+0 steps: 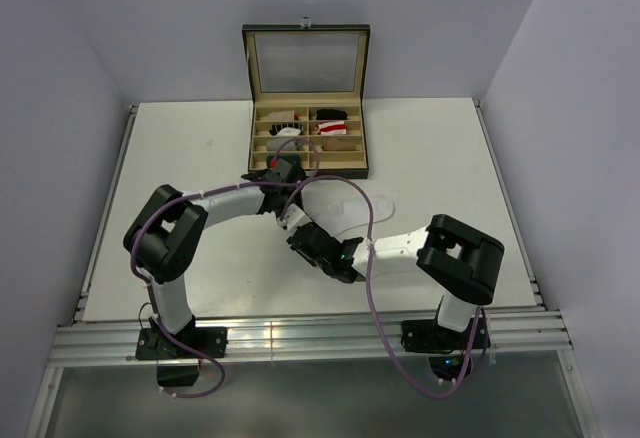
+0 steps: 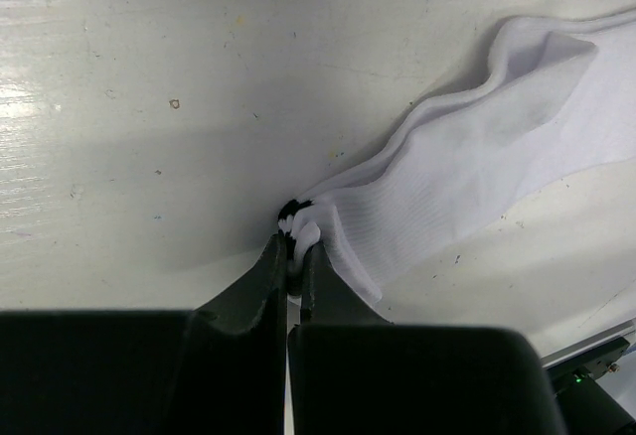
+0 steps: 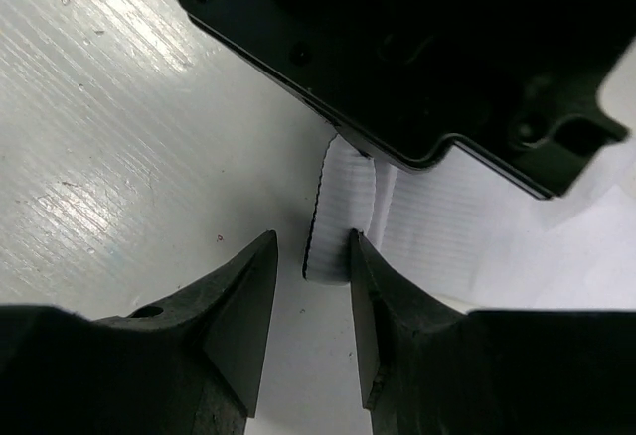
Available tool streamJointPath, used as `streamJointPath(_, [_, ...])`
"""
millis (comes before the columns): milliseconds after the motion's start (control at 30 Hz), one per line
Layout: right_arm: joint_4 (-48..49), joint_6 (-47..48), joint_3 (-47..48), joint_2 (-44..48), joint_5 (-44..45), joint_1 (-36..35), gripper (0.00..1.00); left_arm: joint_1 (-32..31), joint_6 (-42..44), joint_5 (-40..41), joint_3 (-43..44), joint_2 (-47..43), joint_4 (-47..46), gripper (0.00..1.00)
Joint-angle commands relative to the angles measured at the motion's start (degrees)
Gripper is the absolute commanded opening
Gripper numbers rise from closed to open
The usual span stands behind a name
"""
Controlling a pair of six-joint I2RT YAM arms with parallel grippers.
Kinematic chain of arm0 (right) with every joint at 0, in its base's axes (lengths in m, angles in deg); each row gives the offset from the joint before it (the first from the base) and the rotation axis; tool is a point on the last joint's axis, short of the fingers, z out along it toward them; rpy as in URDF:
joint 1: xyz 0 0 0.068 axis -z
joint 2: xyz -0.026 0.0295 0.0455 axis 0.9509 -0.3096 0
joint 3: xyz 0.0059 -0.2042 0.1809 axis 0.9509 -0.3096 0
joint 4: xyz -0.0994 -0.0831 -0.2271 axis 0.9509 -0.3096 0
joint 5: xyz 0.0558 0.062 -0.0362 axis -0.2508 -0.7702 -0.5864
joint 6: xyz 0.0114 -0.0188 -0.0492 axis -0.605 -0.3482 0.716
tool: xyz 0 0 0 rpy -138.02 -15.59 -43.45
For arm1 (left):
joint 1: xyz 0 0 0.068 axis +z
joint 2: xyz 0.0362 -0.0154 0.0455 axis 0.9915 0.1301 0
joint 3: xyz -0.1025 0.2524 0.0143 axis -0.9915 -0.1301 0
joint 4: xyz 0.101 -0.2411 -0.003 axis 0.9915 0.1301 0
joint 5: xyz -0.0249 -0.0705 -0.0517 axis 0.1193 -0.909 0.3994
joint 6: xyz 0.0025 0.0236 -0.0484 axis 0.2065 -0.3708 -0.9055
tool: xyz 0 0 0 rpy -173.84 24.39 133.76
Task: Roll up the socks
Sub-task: Roll the sock at the center of the board.
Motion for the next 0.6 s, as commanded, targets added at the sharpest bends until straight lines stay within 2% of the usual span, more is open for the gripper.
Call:
streamJointPath(0, [0.77, 0.31, 1.39, -1.29, 0.91, -0.48, 0.41, -0.26, 0.68, -0.02, 1.57, 0.26, 1.31, 0.04])
streamJointPath(267, [-5.03, -2.23, 2.44, -5.42, 0.64, -0.48, 0.21, 0.36, -0.99, -0.64, 1.04, 0.09, 0.34, 0.05])
streamJointPath(400, [-6.26, -5.22, 1.04, -4.81, -3.3, 1.62, 0.0, 0.8, -2.14, -0.73, 0.16, -1.58, -0.71, 0.06])
streamJointPath(467, [-6.0, -6.36, -0.19, -2.71, -6.28, 3.99, 0.0, 1.06, -3.02, -0.55, -0.54, -2.28, -1.41, 0.08])
streamJointPath(567, [-5.21, -7.51, -1.25, 0.9, -15.41, 7.25, 0.0, 1.5, -4.6, -0.46, -1.51, -3.51, -2.55, 0.12])
